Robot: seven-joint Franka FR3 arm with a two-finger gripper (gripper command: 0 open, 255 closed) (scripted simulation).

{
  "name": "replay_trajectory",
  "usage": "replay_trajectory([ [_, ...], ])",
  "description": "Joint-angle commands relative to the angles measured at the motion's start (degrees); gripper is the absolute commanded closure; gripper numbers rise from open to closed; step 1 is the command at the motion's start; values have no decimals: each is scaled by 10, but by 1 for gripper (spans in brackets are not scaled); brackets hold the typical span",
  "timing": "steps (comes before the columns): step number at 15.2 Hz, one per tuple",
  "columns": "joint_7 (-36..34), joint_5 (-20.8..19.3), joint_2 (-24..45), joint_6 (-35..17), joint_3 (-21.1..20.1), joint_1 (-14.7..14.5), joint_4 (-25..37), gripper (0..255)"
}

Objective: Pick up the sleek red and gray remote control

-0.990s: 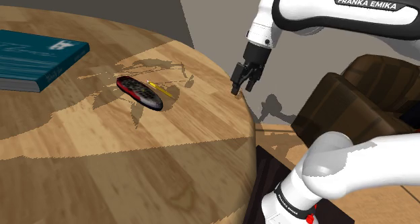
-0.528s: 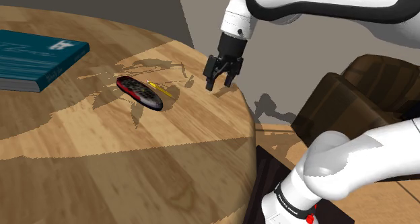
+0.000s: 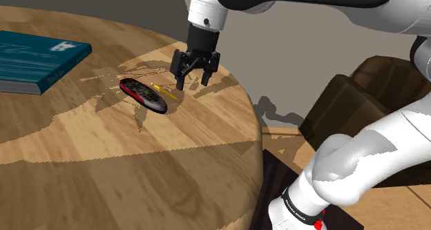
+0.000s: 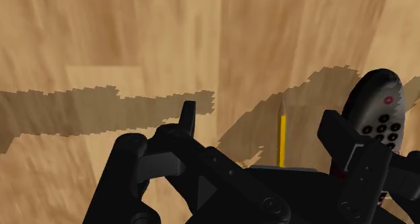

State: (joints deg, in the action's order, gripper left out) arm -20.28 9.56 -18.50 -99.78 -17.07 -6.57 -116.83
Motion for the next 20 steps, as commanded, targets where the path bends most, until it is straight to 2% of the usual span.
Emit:
replay_trajectory([
  [1, -27, -10, 40, -1, -19, -3, 43, 0],
  [10, -147, -90, 224, 26, -86, -40, 250, 0],
  [17, -144, -87, 218, -34, -85, -39, 185, 0],
  [19, -144, -87, 218, -34, -85, -39, 185, 0],
  [20, -144, -87, 217, -34, -85, -39, 185, 255],
])
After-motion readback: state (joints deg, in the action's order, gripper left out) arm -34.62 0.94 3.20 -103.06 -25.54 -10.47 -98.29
